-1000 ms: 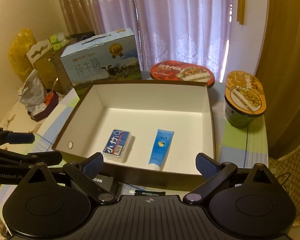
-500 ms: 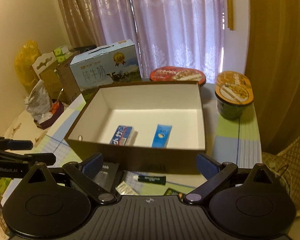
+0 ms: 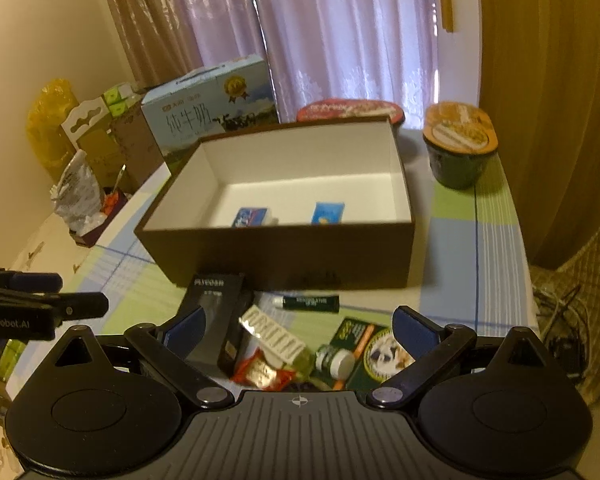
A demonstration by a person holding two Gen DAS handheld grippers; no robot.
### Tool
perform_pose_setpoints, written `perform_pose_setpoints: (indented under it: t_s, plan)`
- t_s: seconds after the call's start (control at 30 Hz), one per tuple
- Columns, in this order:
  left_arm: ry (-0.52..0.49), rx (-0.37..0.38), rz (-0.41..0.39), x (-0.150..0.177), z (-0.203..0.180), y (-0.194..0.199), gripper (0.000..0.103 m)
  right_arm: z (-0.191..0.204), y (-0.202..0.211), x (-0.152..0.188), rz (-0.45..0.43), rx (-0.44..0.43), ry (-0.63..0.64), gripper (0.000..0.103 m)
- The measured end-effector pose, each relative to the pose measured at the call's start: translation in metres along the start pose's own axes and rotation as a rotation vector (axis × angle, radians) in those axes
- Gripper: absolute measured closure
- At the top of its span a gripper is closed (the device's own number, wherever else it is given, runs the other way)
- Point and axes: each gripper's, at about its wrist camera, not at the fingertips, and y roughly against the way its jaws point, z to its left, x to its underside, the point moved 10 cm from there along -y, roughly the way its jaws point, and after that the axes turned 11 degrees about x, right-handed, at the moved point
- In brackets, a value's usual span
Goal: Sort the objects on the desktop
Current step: 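Withdraw both tools from the box back toward the remaining items, then grasp the black FLYCO shaver box with the left tool while the right tool grasps the green round tin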
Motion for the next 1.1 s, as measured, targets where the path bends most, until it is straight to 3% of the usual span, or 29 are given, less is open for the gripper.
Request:
perform_pose_setpoints:
  t_s: [0.47, 0.9, 1.1]
  plan:
    - [-0.003, -0.005, 0.103, 0.046, 0.000, -0.031, 0.017, -0.002, -0.017, 0.045, 0.025, 0.050, 0.059, 0.006]
    - [0.002, -0.011, 0.164, 0.057, 0.005, -0.062, 0.017, -0.015, -0.045, 0.062, 0.044, 0.033, 0.087, 0.006]
    - [0.004, -0.003, 0.185, 0.061, 0.005, -0.082, 0.017, -0.023, -0.058, 0.064, 0.060, 0.006, 0.106, 0.035]
